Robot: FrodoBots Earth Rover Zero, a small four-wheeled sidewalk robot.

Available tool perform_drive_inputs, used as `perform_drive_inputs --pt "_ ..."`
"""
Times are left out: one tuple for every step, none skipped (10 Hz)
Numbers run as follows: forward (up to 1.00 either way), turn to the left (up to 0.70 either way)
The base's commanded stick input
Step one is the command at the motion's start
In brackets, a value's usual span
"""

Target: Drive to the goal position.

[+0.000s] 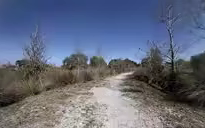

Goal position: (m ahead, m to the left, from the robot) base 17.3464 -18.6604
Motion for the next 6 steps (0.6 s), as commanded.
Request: perform_drive_inputs --pt "0.70 -0.01" --pt "0.70 -0.06" --pt "0.70 -0.11" --pt "0.70 -0.04" --pt "0.70 -0.03" --pt "0.70 -0.04"
